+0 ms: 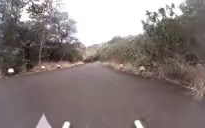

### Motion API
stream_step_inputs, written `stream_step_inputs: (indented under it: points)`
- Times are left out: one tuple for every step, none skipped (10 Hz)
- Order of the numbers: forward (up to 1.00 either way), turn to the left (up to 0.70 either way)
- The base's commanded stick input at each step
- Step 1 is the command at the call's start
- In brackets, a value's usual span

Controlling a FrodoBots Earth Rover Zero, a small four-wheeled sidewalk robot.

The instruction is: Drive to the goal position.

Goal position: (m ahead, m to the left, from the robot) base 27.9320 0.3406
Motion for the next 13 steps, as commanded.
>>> stream_step_inputs:
  points:
    - [0.5,0.0]
    - [0.5,0.0]
    - [0.5,0.0]
    - [0.5,0.0]
    - [0.5,0.0]
    - [0.5,0.0]
    - [0.5,0.0]
    - [0.5,0.0]
    - [0.5,0.0]
    - [0.5,0.0]
    - [0.5,0.0]
    - [0.5,0.0]
    - [0.5,0.0]
